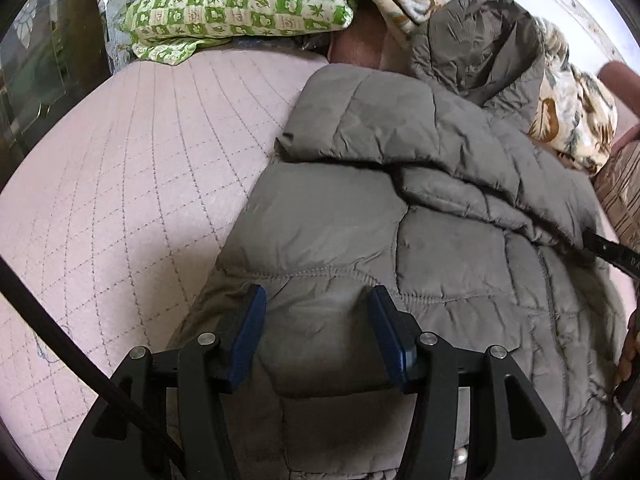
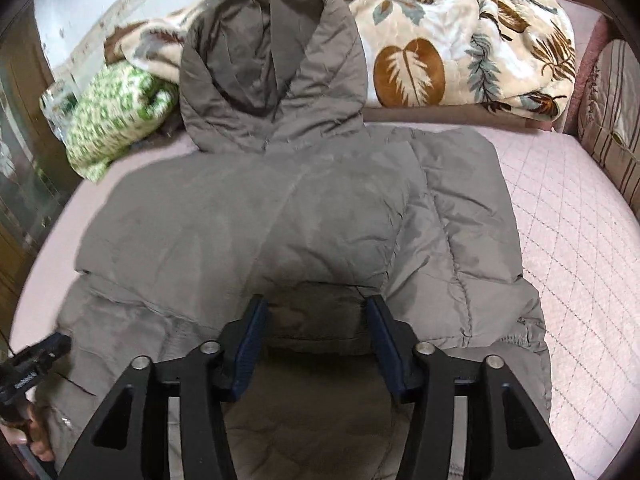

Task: Fold large clothes
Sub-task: 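Smooth the folded jacket body flat with the left tool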

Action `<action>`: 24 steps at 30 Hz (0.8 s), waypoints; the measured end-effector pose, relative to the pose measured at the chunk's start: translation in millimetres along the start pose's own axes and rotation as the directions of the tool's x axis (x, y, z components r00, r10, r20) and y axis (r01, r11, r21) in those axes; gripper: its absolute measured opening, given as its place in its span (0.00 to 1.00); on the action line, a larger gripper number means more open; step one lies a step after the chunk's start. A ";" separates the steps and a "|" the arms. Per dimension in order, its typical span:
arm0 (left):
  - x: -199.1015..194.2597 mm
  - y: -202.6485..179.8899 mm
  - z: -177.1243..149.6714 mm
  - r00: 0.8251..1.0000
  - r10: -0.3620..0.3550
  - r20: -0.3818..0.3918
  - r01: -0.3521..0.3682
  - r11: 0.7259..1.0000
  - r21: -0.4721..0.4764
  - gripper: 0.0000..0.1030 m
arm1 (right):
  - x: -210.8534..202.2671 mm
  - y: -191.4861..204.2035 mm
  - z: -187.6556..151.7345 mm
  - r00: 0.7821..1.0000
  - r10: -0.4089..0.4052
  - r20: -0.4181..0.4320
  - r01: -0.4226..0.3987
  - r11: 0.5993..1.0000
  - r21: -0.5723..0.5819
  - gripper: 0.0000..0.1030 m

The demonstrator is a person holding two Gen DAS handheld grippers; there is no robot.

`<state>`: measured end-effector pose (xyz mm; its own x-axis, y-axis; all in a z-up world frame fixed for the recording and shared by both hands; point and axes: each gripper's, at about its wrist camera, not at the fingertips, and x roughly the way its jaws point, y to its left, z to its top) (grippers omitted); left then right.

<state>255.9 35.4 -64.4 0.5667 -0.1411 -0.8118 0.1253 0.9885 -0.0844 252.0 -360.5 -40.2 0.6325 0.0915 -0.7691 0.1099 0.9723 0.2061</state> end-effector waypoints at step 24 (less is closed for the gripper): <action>-20.3 -87.7 55.7 0.976 -0.088 0.201 0.065 0.991 0.118 0.55 | -39.3 -1.3 -1.4 0.988 0.117 0.099 -0.124 0.989 0.076 0.58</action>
<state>278.8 -51.4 -8.3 0.7053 -0.2351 -0.6688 0.2567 0.9641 -0.0682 225.9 -365.1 -11.1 0.7138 0.1825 -0.6762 0.0884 0.9342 0.3455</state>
